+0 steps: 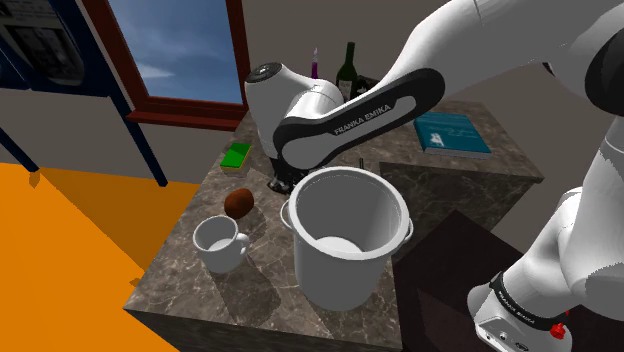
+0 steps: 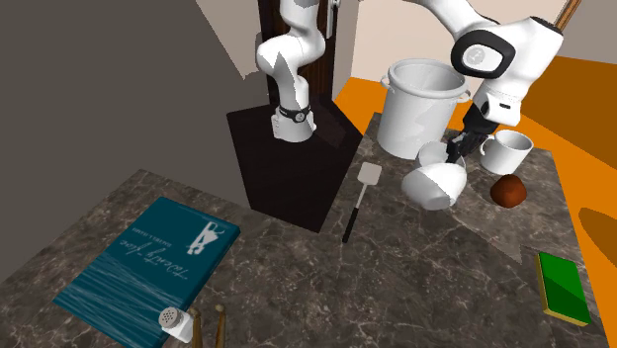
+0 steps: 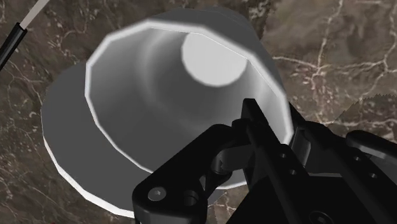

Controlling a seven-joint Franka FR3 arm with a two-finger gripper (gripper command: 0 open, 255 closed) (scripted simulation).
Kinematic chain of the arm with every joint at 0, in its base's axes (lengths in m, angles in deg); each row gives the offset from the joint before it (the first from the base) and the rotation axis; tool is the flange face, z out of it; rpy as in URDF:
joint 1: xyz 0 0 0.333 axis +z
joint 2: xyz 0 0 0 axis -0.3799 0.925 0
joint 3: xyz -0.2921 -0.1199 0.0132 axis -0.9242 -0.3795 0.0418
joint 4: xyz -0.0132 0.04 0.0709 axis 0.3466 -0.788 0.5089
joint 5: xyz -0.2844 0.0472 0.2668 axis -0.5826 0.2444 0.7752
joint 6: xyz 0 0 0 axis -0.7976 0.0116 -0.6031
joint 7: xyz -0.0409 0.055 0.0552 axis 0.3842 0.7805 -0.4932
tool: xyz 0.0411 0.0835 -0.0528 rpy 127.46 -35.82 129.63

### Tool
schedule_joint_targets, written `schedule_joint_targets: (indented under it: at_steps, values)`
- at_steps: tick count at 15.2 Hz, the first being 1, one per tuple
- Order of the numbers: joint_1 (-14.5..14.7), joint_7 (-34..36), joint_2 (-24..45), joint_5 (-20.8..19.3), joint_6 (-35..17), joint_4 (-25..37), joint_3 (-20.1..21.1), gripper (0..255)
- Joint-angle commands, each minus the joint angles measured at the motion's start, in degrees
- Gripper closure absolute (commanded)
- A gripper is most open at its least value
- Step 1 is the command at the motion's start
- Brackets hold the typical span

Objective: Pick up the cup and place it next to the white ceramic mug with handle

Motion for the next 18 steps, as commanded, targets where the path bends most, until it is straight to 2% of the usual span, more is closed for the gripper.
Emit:
schedule_joint_targets:
  at_steps: [1, 2, 7, 11, 18]
  values:
    - [-0.04, 0.00, 0.04, -0.03, 0.00, -0.03, -0.05, 255]
    - [-0.04, 0.00, 0.03, -0.03, 0.01, -0.02, -0.05, 0]
    - [-0.04, 0.00, 0.04, -0.03, 0.00, -0.03, -0.05, 0]
    - [0.39, -0.76, -2.07, 1.14, 6.62, 4.56, 0.56, 0]
    - [0.39, -0.76, -2.07, 1.14, 6.62, 4.56, 0.57, 0]
